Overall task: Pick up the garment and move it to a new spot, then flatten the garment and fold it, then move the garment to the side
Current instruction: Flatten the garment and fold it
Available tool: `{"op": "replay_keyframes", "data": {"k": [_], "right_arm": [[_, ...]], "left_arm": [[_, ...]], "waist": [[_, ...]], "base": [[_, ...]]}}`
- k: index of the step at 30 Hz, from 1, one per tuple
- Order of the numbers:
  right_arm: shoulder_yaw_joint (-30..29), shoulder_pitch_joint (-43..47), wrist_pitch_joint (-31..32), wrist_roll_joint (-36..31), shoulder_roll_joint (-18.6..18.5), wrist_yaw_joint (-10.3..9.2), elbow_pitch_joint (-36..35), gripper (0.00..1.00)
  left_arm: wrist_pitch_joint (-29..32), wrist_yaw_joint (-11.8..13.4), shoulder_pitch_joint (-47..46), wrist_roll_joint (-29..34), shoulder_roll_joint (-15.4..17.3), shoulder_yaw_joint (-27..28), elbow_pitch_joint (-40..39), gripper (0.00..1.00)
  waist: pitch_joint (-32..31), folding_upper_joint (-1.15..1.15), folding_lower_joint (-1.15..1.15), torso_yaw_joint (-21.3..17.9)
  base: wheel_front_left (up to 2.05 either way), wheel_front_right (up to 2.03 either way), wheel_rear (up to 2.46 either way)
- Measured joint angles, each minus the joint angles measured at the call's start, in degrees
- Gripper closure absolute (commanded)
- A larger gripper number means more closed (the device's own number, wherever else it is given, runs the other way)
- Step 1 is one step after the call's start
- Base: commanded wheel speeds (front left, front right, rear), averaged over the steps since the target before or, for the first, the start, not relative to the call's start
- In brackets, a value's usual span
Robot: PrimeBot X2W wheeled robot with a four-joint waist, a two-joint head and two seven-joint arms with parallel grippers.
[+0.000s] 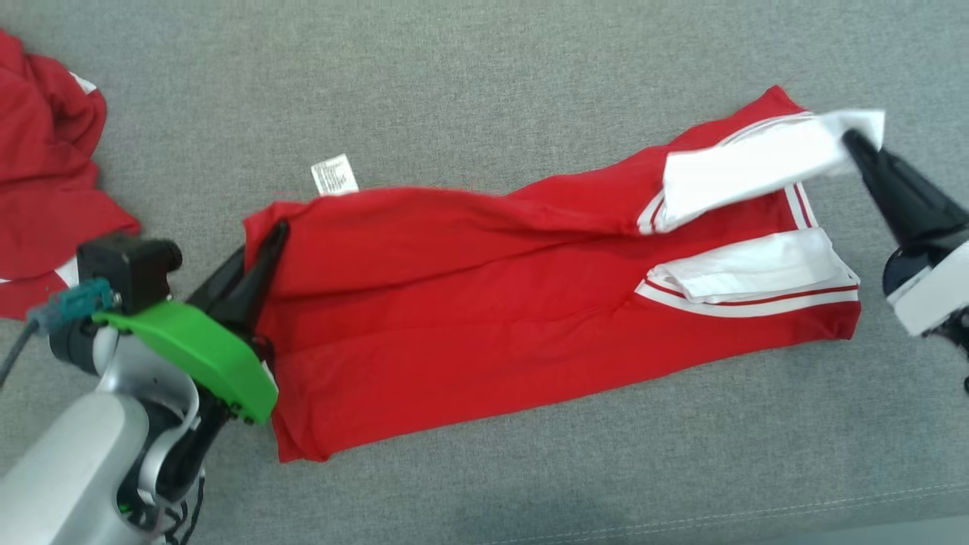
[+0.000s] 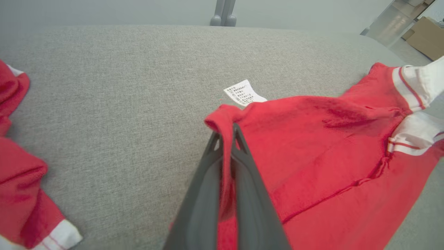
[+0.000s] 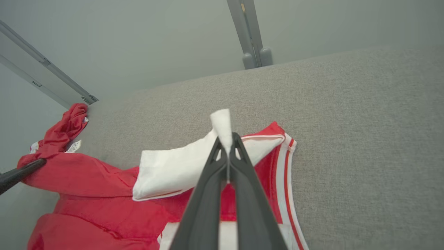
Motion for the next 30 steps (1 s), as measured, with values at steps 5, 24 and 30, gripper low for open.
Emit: {"op": "replay_keyframes", "data": {"k": [5, 24, 30], "right_arm": [[0.11, 4.42, 0.93, 0.19, 1.62, 0.00, -1.74, 1.00], [-3.60, 7.34, 15.19, -0.76, -1.81, 0.00, -0.56, 0.00], [-7.97, 3.67, 20.41, -4.64, -1.23, -0.01, 3.81, 0.00]], "left_arm": [[-2.21, 0.05, 4.52, -1.26, 0.12, -0.08, 0.43, 1.00], [-2.13, 8.27, 13.29, 5.09, 3.68, -4.15, 1.34, 0.00], [-11.02, 17.17, 17.18, 8.17, 3.92, 0.91, -3.41, 0.00]], "waist": [[-1.35, 0.00, 0.00, -0.36], [-3.41, 0.00, 0.00, -0.56], [-3.06, 0.00, 0.00, 0.72]], "base": [[0.00, 0.00, 0.00], [0.00, 0.00, 0.00], [0.00, 0.00, 0.00]]}}
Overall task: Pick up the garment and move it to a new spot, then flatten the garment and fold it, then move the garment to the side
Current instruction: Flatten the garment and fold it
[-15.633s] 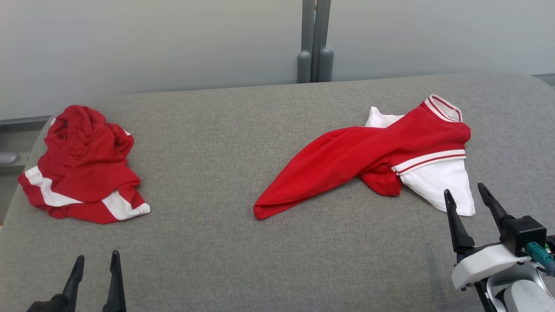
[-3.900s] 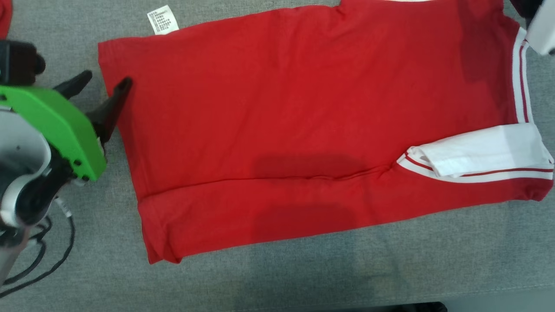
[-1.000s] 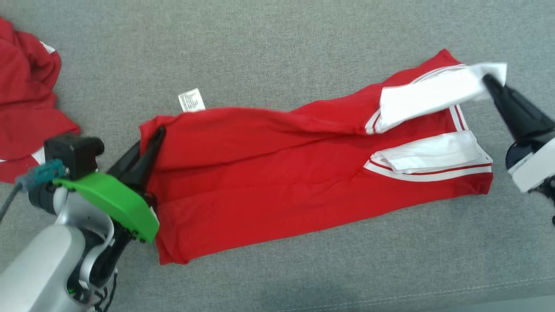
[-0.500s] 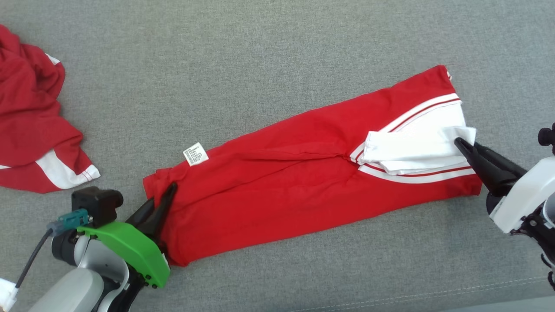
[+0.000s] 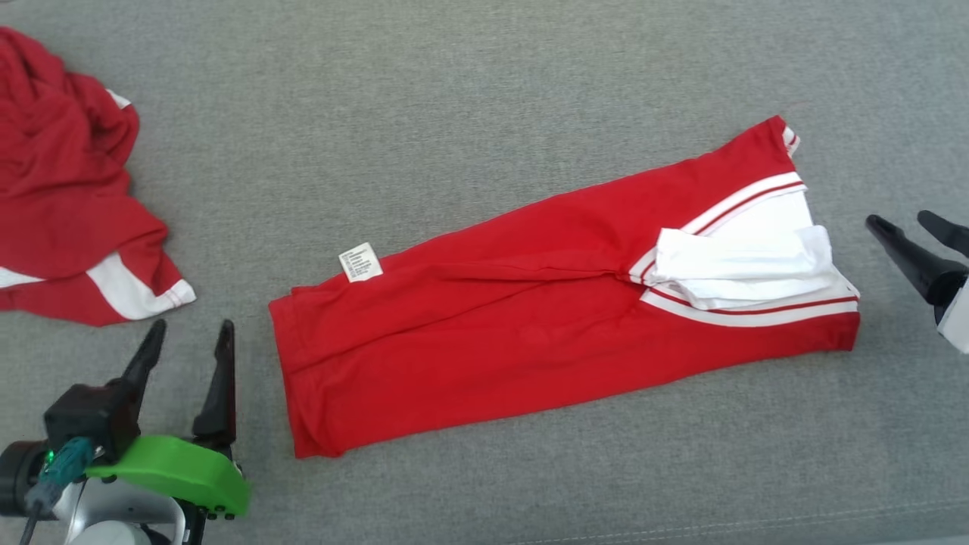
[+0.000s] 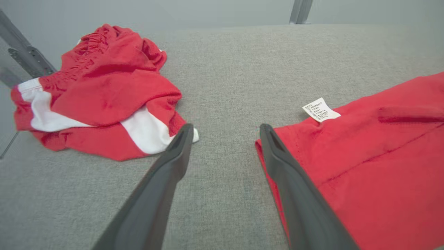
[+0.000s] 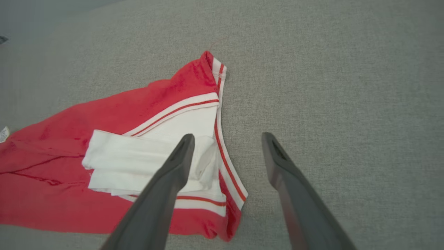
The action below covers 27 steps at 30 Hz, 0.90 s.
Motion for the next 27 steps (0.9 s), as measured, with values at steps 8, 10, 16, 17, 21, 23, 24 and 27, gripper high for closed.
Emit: {"op": "replay_keyframes", "data": {"k": [8, 10, 16, 17, 21, 23, 24, 27], "right_arm": [[0.88, -4.68, 1.83, -5.09, 3.31, 0.00, 9.71, 0.00], [1.25, -5.45, 2.29, -5.67, 3.67, 0.00, 12.43, 0.00], [2.48, -7.11, 4.12, -5.94, 3.42, 0.00, 17.68, 0.00], [2.65, -7.44, 4.56, -5.09, 3.53, -0.02, 18.16, 0.00], [4.07, -7.87, 6.01, -0.13, 4.15, -0.12, 18.45, 1.00], [4.46, -7.86, 6.33, 2.47, 4.70, -0.09, 18.31, 1.00], [4.48, -7.79, 6.56, 3.61, 4.89, 0.00, 18.45, 1.00], [1.54, -7.53, 6.21, 6.12, 4.60, 0.02, 20.15, 1.00]], "left_arm": [[-8.00, 3.30, 2.11, 1.53, -4.87, 5.06, -1.59, 0.00], [-8.44, 3.16, 2.55, 1.93, -6.02, 6.04, -1.49, 0.00], [-8.71, 0.33, 4.16, 3.67, -8.98, 10.66, -0.83, 0.00], [-8.70, -0.31, 4.48, 4.31, -9.33, 11.23, -0.64, 0.00], [-8.71, -3.43, 5.42, 5.03, -11.31, 13.25, 0.58, 0.00], [-8.71, -4.95, 5.58, 5.03, -12.44, 14.18, 1.54, 0.00], [-8.71, -5.90, 5.61, 5.12, -12.84, 14.67, 1.97, 0.00], [-8.71, -8.09, 6.23, 5.11, -14.17, 16.00, 3.87, 0.00]], "waist": [[1.09, 0.00, 0.00, 4.09], [1.45, 0.00, 0.00, 5.18], [2.17, 0.00, 0.00, 8.02], [2.19, 0.00, 0.00, 8.34], [1.55, 0.00, 0.00, 8.93], [1.06, 0.00, 0.00, 8.87], [0.81, 0.00, 0.00, 8.77], [-0.19, 0.00, 0.00, 8.27]], "base": [[0.00, 0.00, 0.00], [0.00, 0.00, 0.00], [0.00, 0.00, 0.00], [0.00, 0.00, 0.00], [0.00, 0.00, 0.00], [0.00, 0.00, 0.00], [0.00, 0.00, 0.00], [0.00, 0.00, 0.00]]}}
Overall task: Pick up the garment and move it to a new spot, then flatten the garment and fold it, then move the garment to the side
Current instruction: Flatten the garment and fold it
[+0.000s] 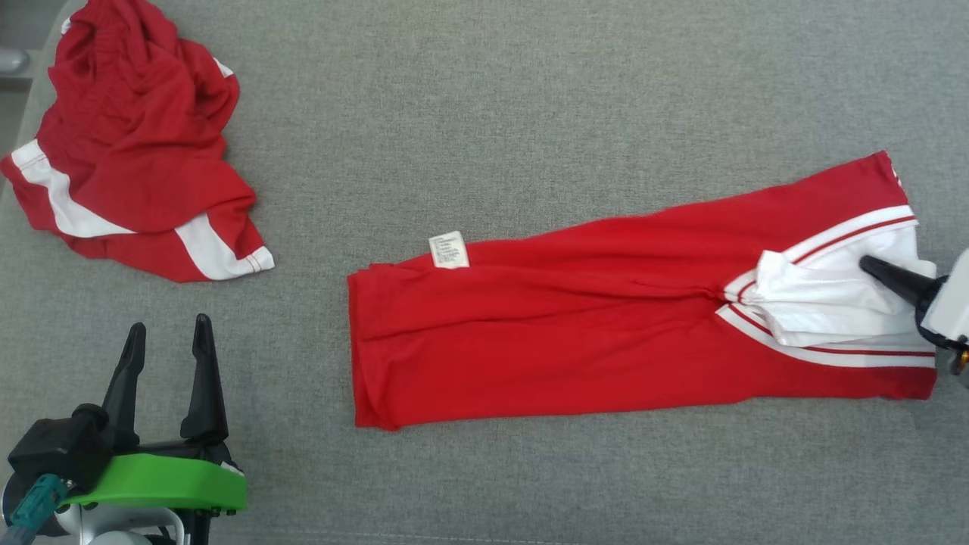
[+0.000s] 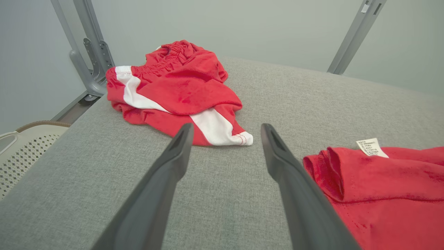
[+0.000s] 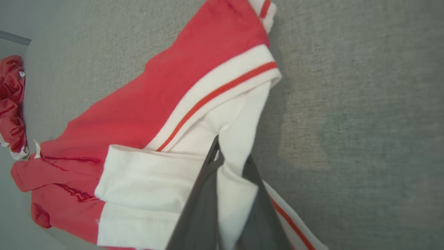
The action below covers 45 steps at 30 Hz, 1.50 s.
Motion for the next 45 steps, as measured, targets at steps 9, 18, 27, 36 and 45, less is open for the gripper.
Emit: {"op": "replay_keyframes", "data": {"k": [9, 18, 27, 36, 45], "right_arm": [[-17.22, 3.55, -2.35, -0.54, -4.92, -0.01, 8.89, 1.00], [-15.29, 5.94, 3.92, 2.34, -0.40, -0.02, -7.70, 1.00], [1.20, 6.83, 5.00, 1.53, 8.59, -0.02, -17.59, 1.00], [16.42, 1.60, -4.74, -1.93, 16.71, -0.02, -9.43, 1.00], [24.20, -3.68, -10.69, -1.97, 19.02, -0.03, -0.03, 1.00]], "left_arm": [[0.00, -7.16, 1.65, 2.08, -3.61, 2.89, 5.52, 0.00], [-0.01, -11.36, 4.23, 5.33, -7.42, 5.27, 10.18, 0.00], [-0.07, -13.93, 3.83, 7.32, -9.59, 6.12, 12.96, 0.00], [-0.07, -15.12, 1.96, 8.76, -10.60, 5.92, 15.61, 0.00], [-0.07, -15.97, 0.90, 9.56, -11.43, 5.20, 16.96, 0.00]], "waist": [[-4.77, 0.00, 0.00, -2.09], [-9.25, 0.00, 0.00, -3.84], [-10.46, 0.00, 0.00, -5.72], [-8.84, 0.00, 0.00, -5.17], [-7.39, 0.00, 0.00, -4.49]], "base": [[0.00, 0.00, 0.00], [0.00, 0.00, 0.00], [0.00, 0.00, 0.00], [0.00, 0.00, 0.00], [0.00, 0.00, 0.00]]}}
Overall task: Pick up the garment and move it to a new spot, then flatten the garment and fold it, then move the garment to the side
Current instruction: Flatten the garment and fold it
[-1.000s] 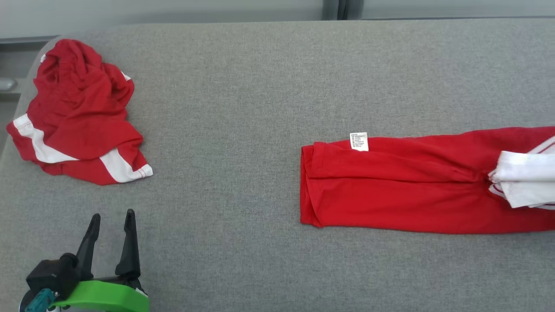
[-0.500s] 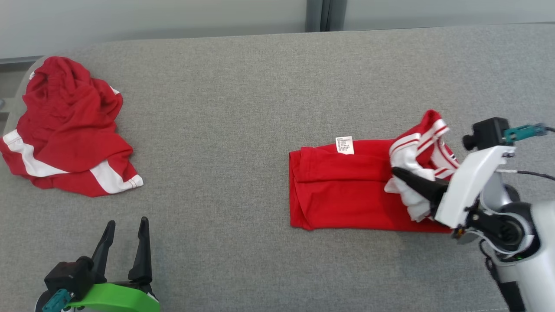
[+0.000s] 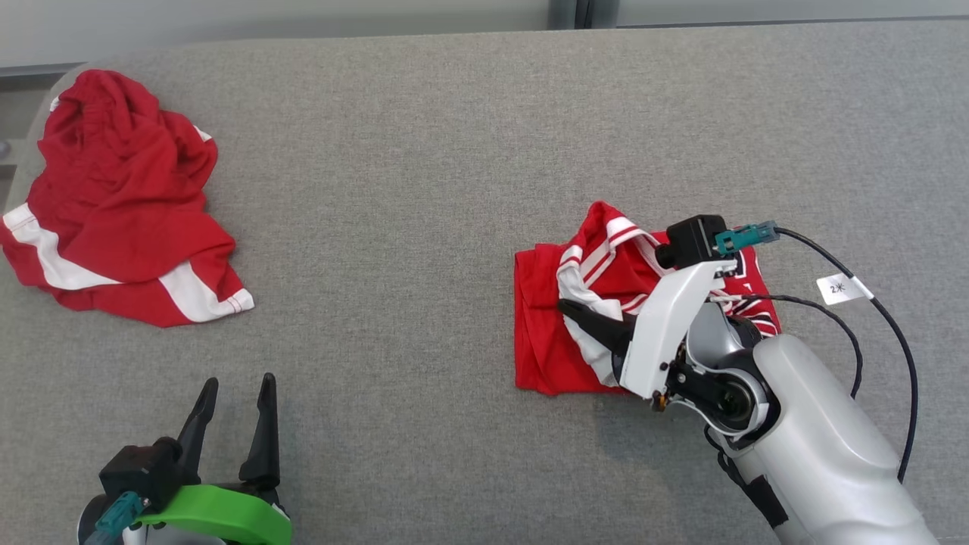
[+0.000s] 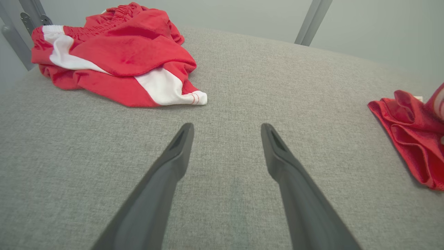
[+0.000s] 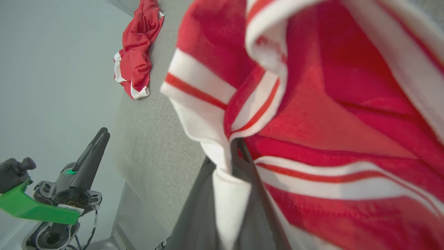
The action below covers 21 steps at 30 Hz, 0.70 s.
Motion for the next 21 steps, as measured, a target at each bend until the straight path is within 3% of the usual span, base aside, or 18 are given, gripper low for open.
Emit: {"op": "replay_keyframes", "data": {"k": [14, 15, 16, 21], "right_arm": [[4.28, -5.97, -6.98, 1.05, -2.04, 0.01, 6.49, 1.00], [4.61, -6.15, -7.12, 1.01, -1.76, 0.01, 6.97, 0.80], [5.09, -6.32, -7.20, 0.86, -1.27, 0.01, 7.54, 0.00], [7.23, -8.22, -7.26, 0.91, 0.63, 0.01, 6.28, 0.00]], "left_arm": [[0.00, -0.98, -0.40, 0.86, -1.36, 1.38, 0.75, 0.00], [0.00, -0.99, -0.40, 0.88, -1.45, 1.46, 0.76, 0.00], [0.00, -1.00, -0.40, 0.91, -1.49, 1.49, 0.77, 0.00], [0.00, -1.43, -0.41, 0.93, -1.53, 1.91, 1.12, 0.00]], "waist": [[0.22, 0.00, 0.00, -0.34], [0.25, 0.00, 0.00, -0.47], [0.30, 0.00, 0.00, -0.63], [0.56, 0.00, 0.00, -1.43]], "base": [[0.00, 0.00, 0.00], [0.00, 0.00, 0.00], [0.00, 0.00, 0.00], [0.00, 0.00, 0.00]]}}
